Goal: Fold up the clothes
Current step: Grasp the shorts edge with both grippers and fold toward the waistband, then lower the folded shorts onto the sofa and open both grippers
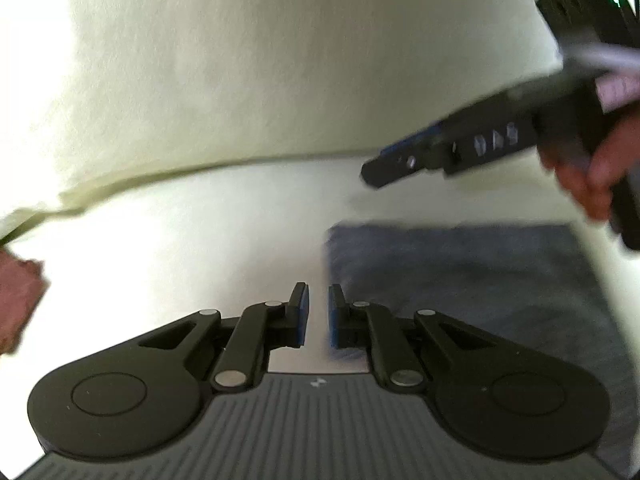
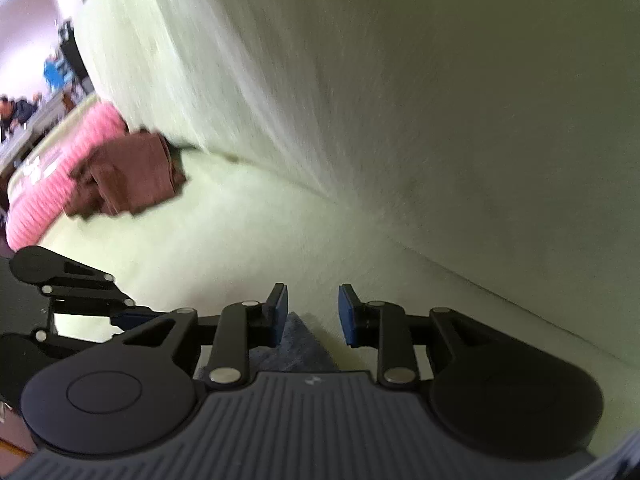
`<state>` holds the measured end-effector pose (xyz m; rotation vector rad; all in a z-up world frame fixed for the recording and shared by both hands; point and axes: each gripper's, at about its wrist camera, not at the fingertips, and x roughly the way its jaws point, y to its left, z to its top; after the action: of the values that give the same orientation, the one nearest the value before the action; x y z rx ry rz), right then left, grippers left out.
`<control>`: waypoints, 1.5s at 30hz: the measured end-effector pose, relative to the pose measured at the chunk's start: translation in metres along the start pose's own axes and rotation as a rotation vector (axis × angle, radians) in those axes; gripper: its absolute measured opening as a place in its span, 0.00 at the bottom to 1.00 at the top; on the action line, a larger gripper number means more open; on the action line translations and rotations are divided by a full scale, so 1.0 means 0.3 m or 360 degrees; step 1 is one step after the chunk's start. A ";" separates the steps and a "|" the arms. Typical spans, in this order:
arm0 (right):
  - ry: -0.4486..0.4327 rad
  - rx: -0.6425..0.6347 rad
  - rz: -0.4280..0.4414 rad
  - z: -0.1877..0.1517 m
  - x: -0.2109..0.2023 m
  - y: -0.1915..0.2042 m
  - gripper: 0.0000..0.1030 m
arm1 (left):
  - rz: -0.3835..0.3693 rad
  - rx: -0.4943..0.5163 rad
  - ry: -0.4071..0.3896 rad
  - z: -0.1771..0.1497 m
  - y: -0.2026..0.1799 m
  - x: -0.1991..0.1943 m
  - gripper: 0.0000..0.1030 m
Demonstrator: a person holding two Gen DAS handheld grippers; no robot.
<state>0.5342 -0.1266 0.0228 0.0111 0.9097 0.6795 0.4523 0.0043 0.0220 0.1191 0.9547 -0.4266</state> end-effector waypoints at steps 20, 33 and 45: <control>-0.0069 0.0367 -0.0498 -0.440 -0.387 -0.204 0.12 | -0.0158 0.0260 0.0014 0.052 -0.090 0.148 0.09; -0.0194 0.0230 -0.0370 -0.576 -0.502 -0.192 0.18 | -0.0050 0.0226 -0.0039 -0.068 -0.308 0.012 0.10; -0.0072 0.0030 -0.0317 -0.759 -0.496 -0.085 0.22 | 0.0024 -0.0058 0.0125 -0.646 -0.616 -0.120 0.11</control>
<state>0.3191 -0.2894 -0.0202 -0.0468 0.8604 0.4840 0.2115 -0.0981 -0.0448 0.1103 1.0380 -0.3929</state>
